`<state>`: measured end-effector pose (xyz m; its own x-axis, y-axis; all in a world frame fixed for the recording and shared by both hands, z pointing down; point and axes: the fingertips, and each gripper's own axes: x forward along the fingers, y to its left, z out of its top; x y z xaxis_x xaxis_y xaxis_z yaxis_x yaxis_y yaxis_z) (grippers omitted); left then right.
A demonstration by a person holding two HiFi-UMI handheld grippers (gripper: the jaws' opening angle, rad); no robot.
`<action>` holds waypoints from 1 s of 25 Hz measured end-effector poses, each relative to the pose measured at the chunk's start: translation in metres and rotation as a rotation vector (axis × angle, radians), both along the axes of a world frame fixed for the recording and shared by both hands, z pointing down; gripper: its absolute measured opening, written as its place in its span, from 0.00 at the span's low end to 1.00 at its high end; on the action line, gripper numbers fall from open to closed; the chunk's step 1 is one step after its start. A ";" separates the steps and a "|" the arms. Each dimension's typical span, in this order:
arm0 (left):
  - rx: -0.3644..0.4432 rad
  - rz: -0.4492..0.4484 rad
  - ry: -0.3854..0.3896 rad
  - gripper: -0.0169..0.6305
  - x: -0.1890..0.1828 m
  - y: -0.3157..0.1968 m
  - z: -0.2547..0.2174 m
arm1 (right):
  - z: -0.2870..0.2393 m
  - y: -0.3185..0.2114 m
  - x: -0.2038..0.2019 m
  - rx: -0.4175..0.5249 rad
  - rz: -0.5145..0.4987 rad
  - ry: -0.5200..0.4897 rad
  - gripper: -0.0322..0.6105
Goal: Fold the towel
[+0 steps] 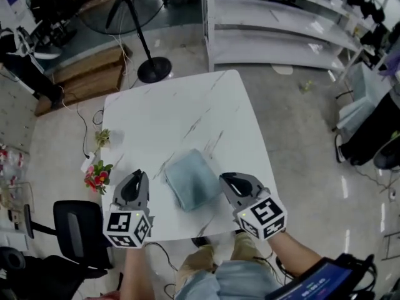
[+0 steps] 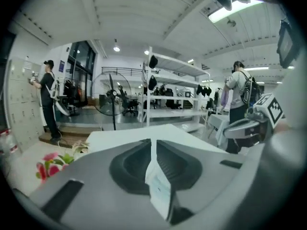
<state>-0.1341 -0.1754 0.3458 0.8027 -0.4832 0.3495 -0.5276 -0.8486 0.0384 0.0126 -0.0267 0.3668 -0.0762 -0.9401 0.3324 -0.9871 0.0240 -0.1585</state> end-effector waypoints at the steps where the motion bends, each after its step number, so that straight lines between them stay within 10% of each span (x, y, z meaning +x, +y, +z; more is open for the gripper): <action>1: 0.023 -0.030 0.032 0.08 -0.003 0.008 -0.021 | -0.022 -0.001 0.005 0.035 0.006 0.004 0.07; 12: 0.332 -0.230 0.229 0.06 0.007 0.063 -0.178 | -0.189 -0.017 0.025 0.366 0.034 0.258 0.07; 25: 0.391 -0.301 0.244 0.05 -0.013 0.069 -0.195 | -0.188 -0.006 0.025 0.385 0.008 0.284 0.07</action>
